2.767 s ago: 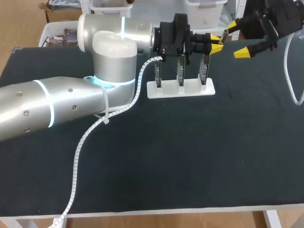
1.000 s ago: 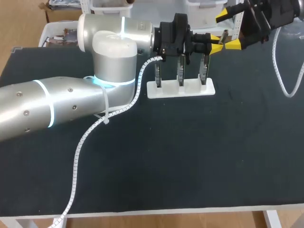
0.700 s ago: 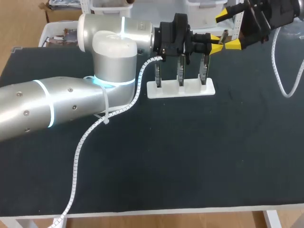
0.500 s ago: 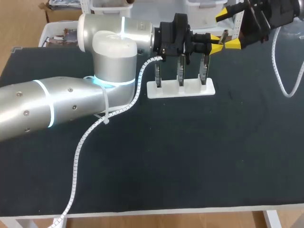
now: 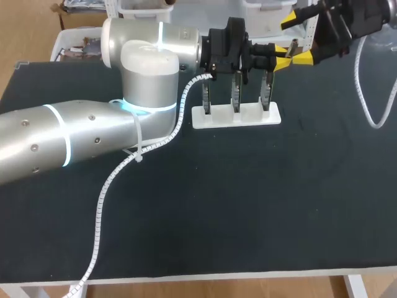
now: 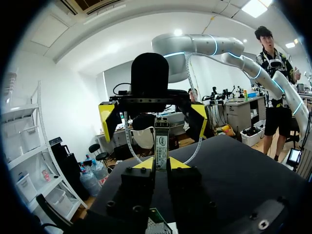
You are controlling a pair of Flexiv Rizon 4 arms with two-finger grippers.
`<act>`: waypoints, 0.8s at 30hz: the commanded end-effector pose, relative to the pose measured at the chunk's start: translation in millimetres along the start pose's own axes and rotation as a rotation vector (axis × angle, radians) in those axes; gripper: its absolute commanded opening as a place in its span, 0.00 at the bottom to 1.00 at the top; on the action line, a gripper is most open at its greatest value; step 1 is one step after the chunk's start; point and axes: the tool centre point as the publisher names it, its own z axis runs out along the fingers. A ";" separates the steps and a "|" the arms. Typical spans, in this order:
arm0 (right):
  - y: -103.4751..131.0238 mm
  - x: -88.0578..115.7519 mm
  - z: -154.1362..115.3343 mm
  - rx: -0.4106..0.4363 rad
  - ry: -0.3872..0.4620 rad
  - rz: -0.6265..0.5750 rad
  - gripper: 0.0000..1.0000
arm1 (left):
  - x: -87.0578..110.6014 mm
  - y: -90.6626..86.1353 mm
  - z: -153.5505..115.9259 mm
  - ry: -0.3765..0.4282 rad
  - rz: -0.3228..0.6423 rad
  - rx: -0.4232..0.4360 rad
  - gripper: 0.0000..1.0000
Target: Pick up the optical module with the left hand, and insert it into the network port with the right hand.
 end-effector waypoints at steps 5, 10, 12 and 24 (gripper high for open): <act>0.8 5.2 0.7 0.003 -0.008 0.009 1.00 | 0.8 1.7 0.9 -0.001 0.000 0.002 0.00; 1.6 6.7 1.2 0.001 -0.007 0.015 1.00 | 0.8 1.7 0.9 -0.001 0.000 0.002 0.00; 1.6 6.8 1.3 -0.006 -0.021 0.018 1.00 | 0.8 1.7 0.9 -0.001 0.000 0.002 0.00; 1.6 6.8 1.3 -0.006 -0.021 0.018 1.00 | 0.8 1.7 0.9 -0.001 0.000 0.002 0.00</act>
